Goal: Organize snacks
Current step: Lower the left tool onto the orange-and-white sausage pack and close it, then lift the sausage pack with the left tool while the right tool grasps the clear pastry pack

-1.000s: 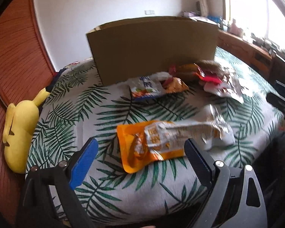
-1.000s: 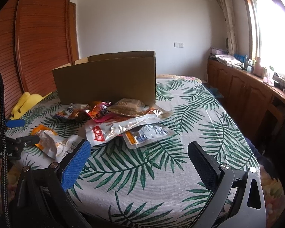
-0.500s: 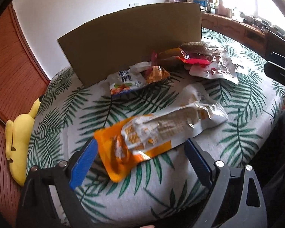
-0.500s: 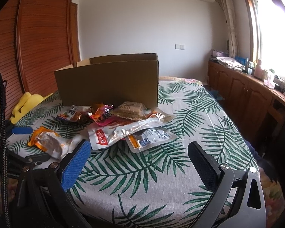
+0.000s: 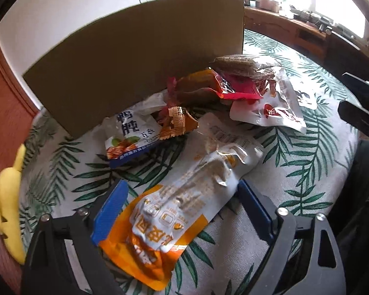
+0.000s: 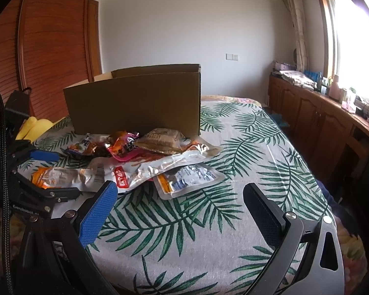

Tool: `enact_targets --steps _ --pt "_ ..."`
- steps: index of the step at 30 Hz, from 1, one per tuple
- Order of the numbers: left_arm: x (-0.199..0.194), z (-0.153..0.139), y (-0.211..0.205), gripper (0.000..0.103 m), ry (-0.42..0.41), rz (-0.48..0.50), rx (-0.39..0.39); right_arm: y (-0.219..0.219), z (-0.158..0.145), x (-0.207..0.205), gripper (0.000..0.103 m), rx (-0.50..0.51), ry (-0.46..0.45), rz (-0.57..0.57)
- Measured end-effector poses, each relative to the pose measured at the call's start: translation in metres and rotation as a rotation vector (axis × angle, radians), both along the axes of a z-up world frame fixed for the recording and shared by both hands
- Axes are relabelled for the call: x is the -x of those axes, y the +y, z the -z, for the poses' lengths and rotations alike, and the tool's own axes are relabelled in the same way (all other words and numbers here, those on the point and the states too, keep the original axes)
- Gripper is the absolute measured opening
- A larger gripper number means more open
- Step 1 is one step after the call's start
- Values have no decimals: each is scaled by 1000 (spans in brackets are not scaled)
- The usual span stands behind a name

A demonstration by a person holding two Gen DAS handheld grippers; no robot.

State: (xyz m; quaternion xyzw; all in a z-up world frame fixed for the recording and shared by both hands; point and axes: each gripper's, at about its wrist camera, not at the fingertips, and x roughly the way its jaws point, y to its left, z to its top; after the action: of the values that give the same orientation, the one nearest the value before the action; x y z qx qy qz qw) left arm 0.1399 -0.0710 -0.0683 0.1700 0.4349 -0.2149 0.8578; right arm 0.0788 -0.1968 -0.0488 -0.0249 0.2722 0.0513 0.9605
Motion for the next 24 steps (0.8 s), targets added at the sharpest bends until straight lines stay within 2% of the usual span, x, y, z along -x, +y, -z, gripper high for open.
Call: enact_targets --steps 4,7,9,10,12,14,18,24 --pt "-8 1 8 86 59 28 54 2 -1 -6 103 1 6 -16" --pt "-12 0 15 76 77 39 93 4 -2 -14 103 -9 21 -38" --pt "-9 -3 16 61 64 57 102 4 -3 -22 103 -17 33 -56" --pt "-9 -4 13 59 57 58 96 4 -5 -27 103 -18 37 -65" --pt "-4 -6 11 49 34 73 80 6 -8 -40 103 -11 53 -83" --pt "-1 -7 10 45 19 75 67 9 -12 -52 102 -11 70 -110" --pt "-2 -8 11 41 15 69 88 18 -17 -81 97 -2 131 -169" --pt "-4 -9 28 40 35 58 144 26 -7 -123 87 -41 256 -211"
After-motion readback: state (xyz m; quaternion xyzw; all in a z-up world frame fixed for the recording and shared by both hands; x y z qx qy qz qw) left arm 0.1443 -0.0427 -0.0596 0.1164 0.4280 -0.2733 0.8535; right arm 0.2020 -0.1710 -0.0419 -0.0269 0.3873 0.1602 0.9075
